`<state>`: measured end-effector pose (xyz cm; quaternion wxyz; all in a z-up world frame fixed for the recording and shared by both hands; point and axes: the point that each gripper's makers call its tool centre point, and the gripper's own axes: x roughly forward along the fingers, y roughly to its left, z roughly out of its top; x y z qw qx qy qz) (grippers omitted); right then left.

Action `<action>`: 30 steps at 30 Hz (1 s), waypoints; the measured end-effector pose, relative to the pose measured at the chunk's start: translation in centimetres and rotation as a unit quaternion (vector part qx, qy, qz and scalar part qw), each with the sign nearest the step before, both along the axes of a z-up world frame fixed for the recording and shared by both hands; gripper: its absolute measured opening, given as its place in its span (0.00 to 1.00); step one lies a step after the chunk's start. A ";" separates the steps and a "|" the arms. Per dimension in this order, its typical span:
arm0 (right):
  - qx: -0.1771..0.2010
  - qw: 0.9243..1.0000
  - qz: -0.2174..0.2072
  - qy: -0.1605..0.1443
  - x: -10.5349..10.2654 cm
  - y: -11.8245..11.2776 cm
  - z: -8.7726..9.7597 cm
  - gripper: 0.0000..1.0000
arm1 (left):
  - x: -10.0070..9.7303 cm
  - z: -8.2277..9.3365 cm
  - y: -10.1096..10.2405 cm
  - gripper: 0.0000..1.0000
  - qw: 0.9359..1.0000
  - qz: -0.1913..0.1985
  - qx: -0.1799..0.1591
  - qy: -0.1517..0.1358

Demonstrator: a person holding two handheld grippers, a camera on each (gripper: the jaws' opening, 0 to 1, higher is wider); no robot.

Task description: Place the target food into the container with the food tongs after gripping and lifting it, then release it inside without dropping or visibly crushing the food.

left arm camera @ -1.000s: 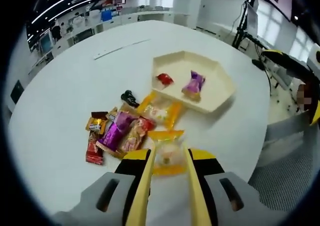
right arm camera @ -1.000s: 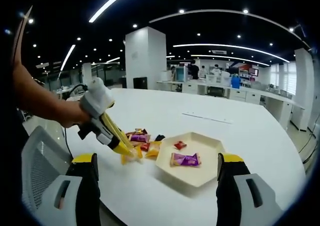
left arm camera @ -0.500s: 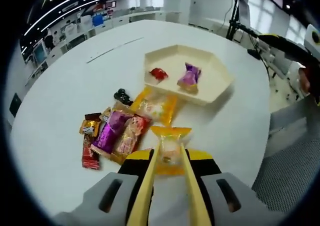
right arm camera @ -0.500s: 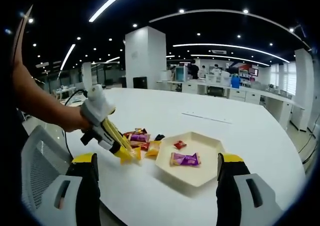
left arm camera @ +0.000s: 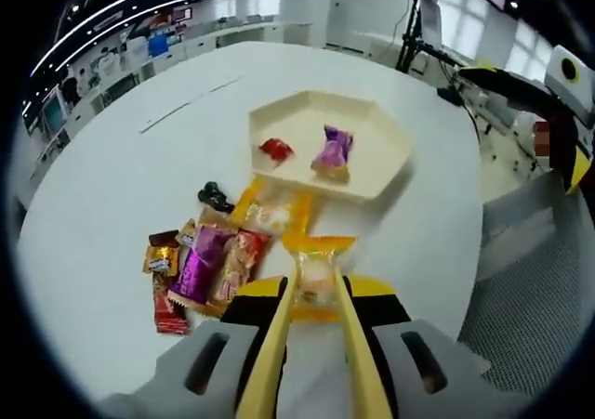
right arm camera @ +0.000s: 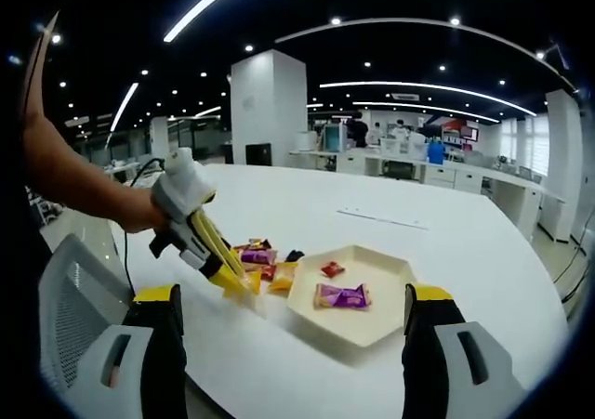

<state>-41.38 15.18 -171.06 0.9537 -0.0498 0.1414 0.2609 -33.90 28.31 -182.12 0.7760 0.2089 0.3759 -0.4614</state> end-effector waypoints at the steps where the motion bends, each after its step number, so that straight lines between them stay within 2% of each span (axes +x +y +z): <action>1: -0.001 1.000 0.000 0.001 0.0 0.0 0.0 0.97 | -0.3 0.1 -0.2 0.19 1.000 -0.011 0.002 0.007; 10: -0.003 1.000 0.000 0.001 0.0 0.0 -0.1 0.97 | 1.1 2.6 -1.3 0.19 1.000 -0.016 -0.014 0.006; 12: -0.004 1.000 -0.001 0.000 0.0 0.0 -0.1 0.97 | 1.1 2.9 -1.6 0.19 1.000 -0.017 -0.017 0.014; 15: -0.002 1.000 -0.004 0.000 0.1 -0.2 0.0 0.97 | 1.4 3.4 -2.1 0.19 0.999 -0.036 -0.015 0.003; 23: 0.000 1.000 -0.008 -0.001 0.1 -0.4 0.0 0.97 | 2.1 4.2 -3.2 0.18 0.998 -0.055 -0.010 0.012; 30: -0.001 1.000 -0.012 -0.003 0.2 -0.5 0.1 0.97 | 3.1 4.6 -4.7 0.18 0.997 -0.073 0.001 -0.001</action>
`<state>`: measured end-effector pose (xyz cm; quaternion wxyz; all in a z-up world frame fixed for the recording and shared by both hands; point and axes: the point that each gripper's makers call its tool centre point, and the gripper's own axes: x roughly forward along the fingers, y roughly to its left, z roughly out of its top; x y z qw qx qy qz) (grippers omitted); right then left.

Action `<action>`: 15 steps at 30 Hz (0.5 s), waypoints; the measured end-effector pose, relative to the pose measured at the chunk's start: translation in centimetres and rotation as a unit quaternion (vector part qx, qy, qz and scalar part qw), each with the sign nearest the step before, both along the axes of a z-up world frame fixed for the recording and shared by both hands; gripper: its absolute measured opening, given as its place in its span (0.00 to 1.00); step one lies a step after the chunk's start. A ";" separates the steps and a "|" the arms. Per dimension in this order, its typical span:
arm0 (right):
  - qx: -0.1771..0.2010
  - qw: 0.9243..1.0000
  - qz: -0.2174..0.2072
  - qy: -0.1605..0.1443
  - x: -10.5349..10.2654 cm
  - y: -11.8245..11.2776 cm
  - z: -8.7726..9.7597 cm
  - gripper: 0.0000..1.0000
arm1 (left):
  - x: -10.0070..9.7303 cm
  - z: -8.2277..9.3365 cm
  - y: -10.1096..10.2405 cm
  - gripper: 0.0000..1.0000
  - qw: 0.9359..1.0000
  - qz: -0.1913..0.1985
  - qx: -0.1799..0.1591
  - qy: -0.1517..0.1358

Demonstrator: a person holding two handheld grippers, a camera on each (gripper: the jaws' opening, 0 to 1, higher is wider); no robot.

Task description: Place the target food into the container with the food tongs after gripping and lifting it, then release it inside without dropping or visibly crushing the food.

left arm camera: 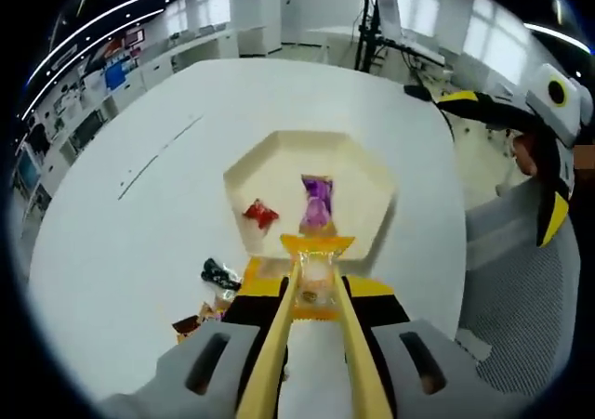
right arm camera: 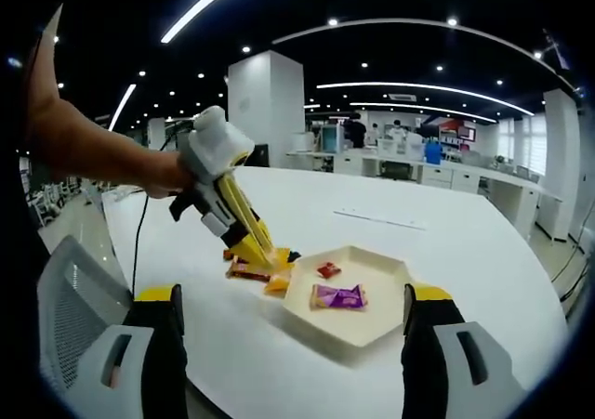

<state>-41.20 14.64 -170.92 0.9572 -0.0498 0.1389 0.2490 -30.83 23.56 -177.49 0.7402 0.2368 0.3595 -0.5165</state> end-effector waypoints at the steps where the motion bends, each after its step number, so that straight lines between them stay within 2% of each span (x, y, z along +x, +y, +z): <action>1: 0.004 1.000 -0.001 0.004 0.0 0.0 -0.1 0.97 | 0.4 0.1 -0.4 0.18 1.000 0.000 -0.001 0.001; 15: 0.009 1.000 -0.007 0.004 0.1 -0.2 0.1 0.99 | 3.9 1.9 -4.8 0.18 1.000 -0.015 -0.006 -0.012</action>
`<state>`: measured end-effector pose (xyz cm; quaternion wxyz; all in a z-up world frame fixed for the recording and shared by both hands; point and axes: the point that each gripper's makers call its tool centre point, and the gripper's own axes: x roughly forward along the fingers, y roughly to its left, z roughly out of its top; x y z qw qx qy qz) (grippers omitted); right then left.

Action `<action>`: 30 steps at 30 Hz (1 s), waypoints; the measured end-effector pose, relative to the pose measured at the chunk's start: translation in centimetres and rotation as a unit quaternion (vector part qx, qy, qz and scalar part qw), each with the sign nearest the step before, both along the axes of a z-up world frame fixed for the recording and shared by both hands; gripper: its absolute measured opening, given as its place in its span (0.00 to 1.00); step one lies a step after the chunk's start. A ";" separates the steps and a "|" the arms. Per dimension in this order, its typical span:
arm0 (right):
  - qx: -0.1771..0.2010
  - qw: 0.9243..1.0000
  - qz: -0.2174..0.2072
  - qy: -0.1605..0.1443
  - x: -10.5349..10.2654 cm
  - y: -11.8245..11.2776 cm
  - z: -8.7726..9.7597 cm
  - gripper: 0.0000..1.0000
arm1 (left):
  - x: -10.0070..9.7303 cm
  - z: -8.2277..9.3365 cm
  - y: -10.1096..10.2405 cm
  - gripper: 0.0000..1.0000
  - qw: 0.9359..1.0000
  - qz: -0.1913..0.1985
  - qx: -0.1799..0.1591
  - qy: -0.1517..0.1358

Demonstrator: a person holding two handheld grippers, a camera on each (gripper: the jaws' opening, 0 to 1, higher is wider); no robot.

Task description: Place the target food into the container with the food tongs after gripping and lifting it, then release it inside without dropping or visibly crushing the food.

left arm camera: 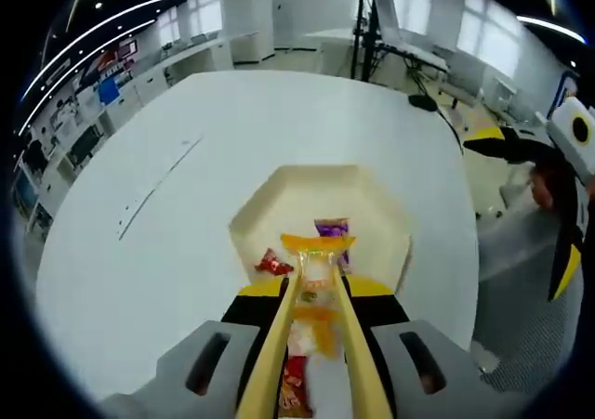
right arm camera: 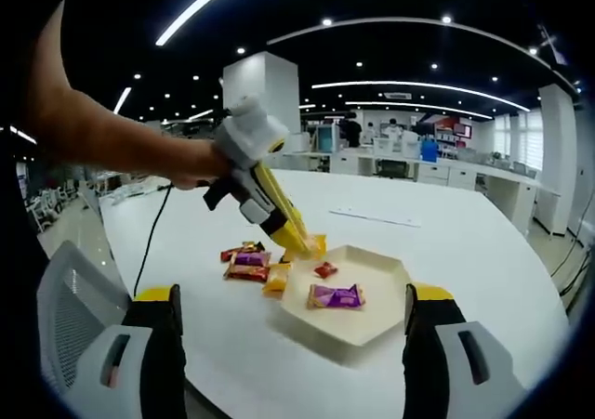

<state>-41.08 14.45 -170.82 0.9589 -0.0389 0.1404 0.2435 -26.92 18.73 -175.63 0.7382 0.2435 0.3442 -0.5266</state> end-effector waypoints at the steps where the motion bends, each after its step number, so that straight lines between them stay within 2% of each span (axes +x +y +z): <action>1: 0.001 1.000 -0.001 0.000 0.0 0.0 0.0 0.99 | 0.2 0.1 -0.3 0.18 1.000 -0.002 0.001 -0.003; 10: 0.002 1.000 0.002 0.001 0.0 0.1 0.0 0.99 | 1.4 0.5 -3.1 0.18 1.000 -0.009 0.000 -0.006; 15: 0.004 1.000 -0.003 0.000 0.0 -0.1 0.1 0.98 | 2.1 0.9 -4.5 0.18 1.000 -0.008 -0.008 0.002; 22: 0.005 1.000 -0.006 -0.003 0.1 -0.2 0.3 0.98 | 2.9 1.0 -5.3 0.18 1.000 -0.012 0.000 -0.008; 24: 0.005 1.000 -0.007 -0.005 0.1 -0.3 0.3 0.98 | 2.7 0.8 -5.4 0.20 1.000 -0.025 0.001 -0.008; 25: 0.005 1.000 -0.008 -0.005 0.1 -0.3 0.3 0.98 | 2.0 0.5 -5.6 0.22 0.999 -0.033 -0.004 0.014; 27: 0.005 1.000 -0.009 -0.004 0.1 -0.4 0.3 0.98 | 2.4 0.8 -5.8 0.23 0.999 -0.030 -0.018 -0.003; 30: 0.005 1.000 -0.009 -0.003 0.1 -0.4 0.3 0.97 | 2.8 0.8 -5.7 0.24 0.999 -0.031 -0.015 -0.015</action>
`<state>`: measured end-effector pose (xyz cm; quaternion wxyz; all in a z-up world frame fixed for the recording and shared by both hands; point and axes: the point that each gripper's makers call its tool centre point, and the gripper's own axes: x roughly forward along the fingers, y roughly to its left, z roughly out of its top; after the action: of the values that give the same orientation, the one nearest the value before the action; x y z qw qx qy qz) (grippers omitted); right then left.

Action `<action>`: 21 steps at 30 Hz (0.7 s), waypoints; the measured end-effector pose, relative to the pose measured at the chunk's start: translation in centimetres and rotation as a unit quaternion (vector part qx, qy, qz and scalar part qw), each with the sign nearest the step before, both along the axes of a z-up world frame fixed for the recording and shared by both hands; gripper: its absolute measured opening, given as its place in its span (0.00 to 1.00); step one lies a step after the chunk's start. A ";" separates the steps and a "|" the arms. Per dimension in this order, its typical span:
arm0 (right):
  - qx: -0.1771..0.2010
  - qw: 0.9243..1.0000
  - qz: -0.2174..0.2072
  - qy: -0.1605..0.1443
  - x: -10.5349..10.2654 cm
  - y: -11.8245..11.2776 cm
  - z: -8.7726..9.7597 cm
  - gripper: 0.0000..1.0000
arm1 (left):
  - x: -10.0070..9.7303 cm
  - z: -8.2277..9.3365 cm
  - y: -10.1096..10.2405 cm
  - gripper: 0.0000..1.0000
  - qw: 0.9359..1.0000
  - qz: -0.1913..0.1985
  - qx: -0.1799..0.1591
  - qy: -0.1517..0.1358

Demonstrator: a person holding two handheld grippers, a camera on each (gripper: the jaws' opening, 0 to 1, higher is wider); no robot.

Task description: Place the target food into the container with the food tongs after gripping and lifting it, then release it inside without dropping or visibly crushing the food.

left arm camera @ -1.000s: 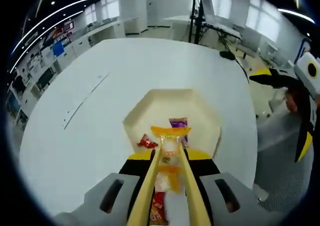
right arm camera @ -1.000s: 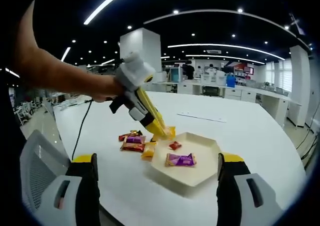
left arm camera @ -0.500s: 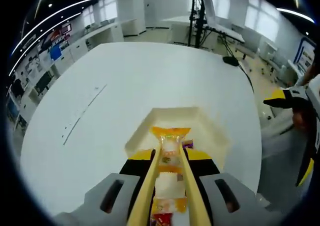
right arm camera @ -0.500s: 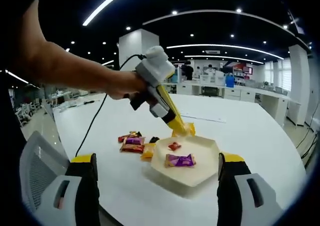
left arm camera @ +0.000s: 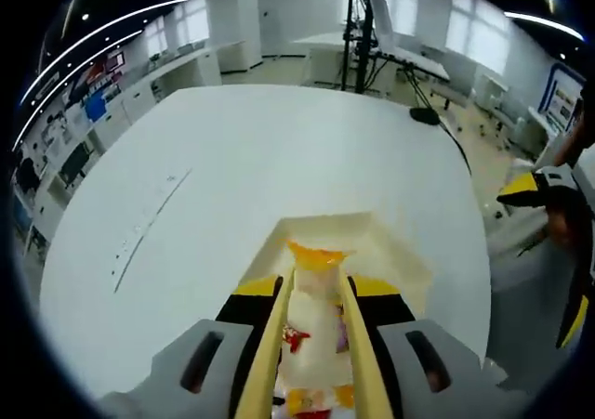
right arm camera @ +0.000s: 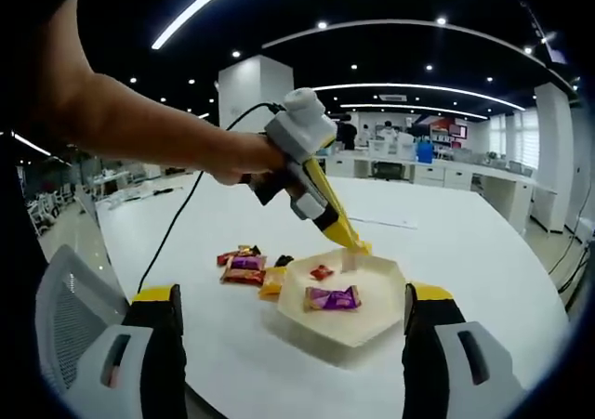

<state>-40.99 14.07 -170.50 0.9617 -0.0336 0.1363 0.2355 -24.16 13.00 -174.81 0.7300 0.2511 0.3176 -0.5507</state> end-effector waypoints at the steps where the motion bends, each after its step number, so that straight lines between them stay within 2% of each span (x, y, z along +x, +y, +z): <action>1: 0.000 1.000 0.000 0.000 0.0 0.0 0.0 0.97 | 0.0 0.2 0.0 0.24 1.000 -0.001 -0.004 0.000; 10: -0.003 1.000 0.006 0.002 -0.1 0.3 -0.1 0.97 | 0.1 1.5 0.4 0.25 1.000 -0.003 -0.021 -0.010; 13: -0.003 1.000 0.006 0.003 -0.1 0.3 -0.2 0.97 | 0.4 2.1 0.7 0.25 0.999 0.006 -0.037 -0.002; 21: -0.005 1.000 0.009 0.005 -0.1 0.3 -0.3 0.97 | 0.9 3.3 3.1 0.26 0.998 0.027 -0.056 -0.011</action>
<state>-41.08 14.39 -170.80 0.9586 -0.0385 0.1419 0.2440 -23.25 16.14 -171.46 0.7609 0.2072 0.2852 -0.5448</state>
